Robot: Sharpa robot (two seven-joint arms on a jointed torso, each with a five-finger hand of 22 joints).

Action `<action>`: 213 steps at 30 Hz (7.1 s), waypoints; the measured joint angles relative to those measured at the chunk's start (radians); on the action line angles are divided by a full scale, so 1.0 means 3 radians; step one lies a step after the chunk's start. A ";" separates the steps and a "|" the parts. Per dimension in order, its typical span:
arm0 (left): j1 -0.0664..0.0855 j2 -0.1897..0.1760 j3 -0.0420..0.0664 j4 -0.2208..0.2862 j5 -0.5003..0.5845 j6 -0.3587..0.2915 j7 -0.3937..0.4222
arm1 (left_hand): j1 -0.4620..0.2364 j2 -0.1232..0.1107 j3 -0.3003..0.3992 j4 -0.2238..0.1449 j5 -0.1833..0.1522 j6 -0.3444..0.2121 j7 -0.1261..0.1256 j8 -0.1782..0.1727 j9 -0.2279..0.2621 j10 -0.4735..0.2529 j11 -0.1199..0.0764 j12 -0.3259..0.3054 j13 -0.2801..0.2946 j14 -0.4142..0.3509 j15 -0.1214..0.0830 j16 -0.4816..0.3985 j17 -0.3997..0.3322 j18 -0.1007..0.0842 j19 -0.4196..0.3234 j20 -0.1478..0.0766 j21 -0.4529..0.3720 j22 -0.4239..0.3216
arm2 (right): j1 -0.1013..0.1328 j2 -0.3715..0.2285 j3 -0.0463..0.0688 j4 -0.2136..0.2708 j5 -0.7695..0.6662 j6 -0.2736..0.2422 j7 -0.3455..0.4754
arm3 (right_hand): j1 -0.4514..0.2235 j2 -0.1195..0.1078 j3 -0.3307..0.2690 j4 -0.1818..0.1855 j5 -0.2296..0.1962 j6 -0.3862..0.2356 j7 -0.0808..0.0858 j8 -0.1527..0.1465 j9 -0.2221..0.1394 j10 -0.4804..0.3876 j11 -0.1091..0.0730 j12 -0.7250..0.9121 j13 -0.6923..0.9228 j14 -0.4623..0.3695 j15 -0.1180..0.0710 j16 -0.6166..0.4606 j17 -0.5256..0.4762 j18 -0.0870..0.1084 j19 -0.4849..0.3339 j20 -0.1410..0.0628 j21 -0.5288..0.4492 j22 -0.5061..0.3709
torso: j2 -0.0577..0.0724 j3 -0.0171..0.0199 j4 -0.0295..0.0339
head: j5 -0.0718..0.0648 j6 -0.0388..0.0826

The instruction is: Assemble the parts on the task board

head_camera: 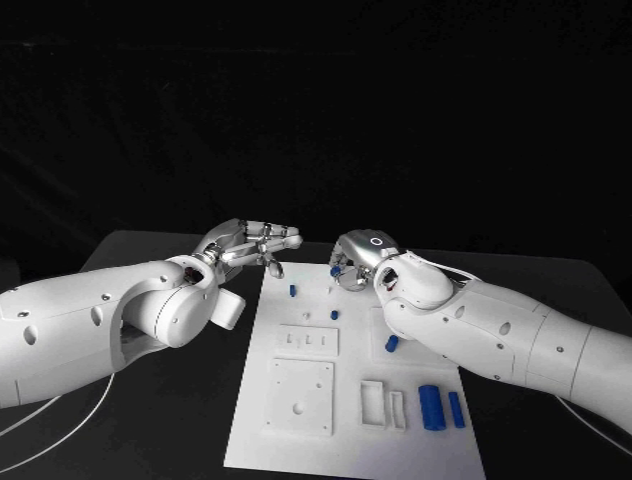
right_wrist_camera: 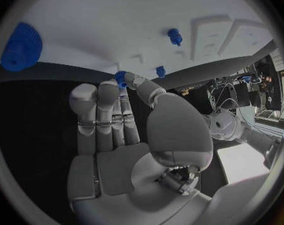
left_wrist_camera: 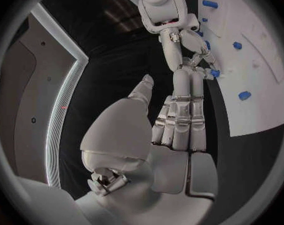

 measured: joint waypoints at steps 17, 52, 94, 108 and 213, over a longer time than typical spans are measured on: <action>0.0002 0.0015 0.0000 -0.0004 -0.0001 -0.0003 0.0000 | -0.0013 -0.0013 0.0009 0.0009 0.0000 0.0000 0.0000 0.0000 0.0000 -0.0012 0.0012 0.0000 0.0000 -0.0019 0.0019 -0.0023 -0.0028 0.0001 -0.0036 0.0012 0.0000 -0.0027 | 0.0002 0.0063 -0.0003 -0.0082 0.0032 0.0071 0.0029 | 0.0010 0.0009 -0.0046 0.0018 -0.0022 -0.0007 0.0006 0.0004 -0.0002 -0.0001 0.0001 -0.0004 0.0000 0.0001 0.0001 0.0000 0.0000 -0.0017 0.0000 0.0000 -0.0038 0.0023 | 0.0001 -0.0010 0.0003 | 0.0016 -0.0010; 0.0023 0.0018 0.0000 0.0010 -0.0004 -0.0003 -0.0004 | -0.0013 -0.0013 0.0020 0.0020 0.0000 -0.0012 0.0012 0.0000 0.0000 -0.0012 0.0012 0.0000 0.0000 -0.0019 0.0019 -0.0023 -0.0028 0.0001 -0.0036 0.0012 0.0000 -0.0037 | -0.0009 0.0116 -0.0040 -0.0155 0.0072 0.0175 0.0031 | -0.0017 -0.0209 -0.0503 0.0151 -0.0043 -0.0623 -0.0002 0.0014 -0.0117 -0.0825 0.0236 0.0019 -0.0023 -0.0012 0.0143 -0.0154 -0.0146 0.0156 0.0018 0.0138 -0.0753 -0.0245 | 0.0006 -0.0013 -0.0005 | 0.0043 -0.0018; 0.0032 -0.0031 -0.0002 -0.0109 -0.0016 0.0194 -0.0011 | -0.0022 -0.0049 0.0042 0.0068 0.0000 -0.0030 0.0005 0.0000 -0.0003 -0.0001 0.0107 0.0000 0.0001 -0.0435 0.0351 -0.2491 -0.0582 -0.0101 -0.0124 0.0351 -0.2071 -0.1521 | 0.0008 -0.0957 0.0358 0.0527 0.0762 0.0486 0.0123 | 0.0113 -0.0156 -0.1411 0.0382 0.0357 -0.0801 0.0104 0.0013 -0.0113 -0.0647 -0.0048 0.2951 0.3001 -0.0017 -0.0055 0.0229 0.0313 0.0059 0.0011 -0.0070 0.0278 0.0287 | -0.0026 0.0048 -0.0124 | 0.0008 0.0048; 0.0032 0.0004 -0.0005 -0.0144 -0.0017 0.0228 -0.0018 | -0.0022 -0.0049 0.0032 0.0059 0.0000 -0.0030 0.0005 0.0000 -0.0003 -0.0001 0.0107 0.0000 0.0001 -0.0435 0.0351 -0.2491 -0.0582 -0.0101 -0.0112 0.0339 -0.2071 -0.1535 | 0.0006 -0.0752 0.0350 0.0217 0.0765 0.0710 0.0063 | 0.0182 -0.0204 -0.1511 0.0584 0.0322 -0.1018 0.0134 0.0013 -0.0107 -0.0226 -0.0043 0.3887 0.4051 -0.0014 -0.0022 0.0485 0.1009 0.0059 0.0012 -0.0035 0.0556 0.0296 | -0.0024 0.0037 -0.0101 | -0.0009 0.0017; 0.0032 0.0036 -0.0015 -0.0197 -0.0024 0.0250 -0.0068 | -0.0022 -0.0048 0.0031 0.0083 -0.0019 -0.0030 0.0006 0.0000 -0.0002 -0.0060 0.0131 -0.0001 0.0000 -0.0435 0.0351 -0.2491 -0.0581 -0.0102 -0.0100 0.0351 -0.2084 -0.1565 | -0.0117 -0.0223 0.0034 0.0556 -0.0070 0.0066 -0.0095 | 0.0026 -0.0063 -0.0757 0.0446 0.0342 -0.0442 -0.0004 0.0003 -0.0097 -0.0142 -0.0127 0.3860 0.4119 0.0030 -0.0077 0.0405 0.1058 -0.0024 0.0013 -0.0085 0.0672 0.0294 | -0.0022 0.0039 -0.0097 | 0.0093 -0.0036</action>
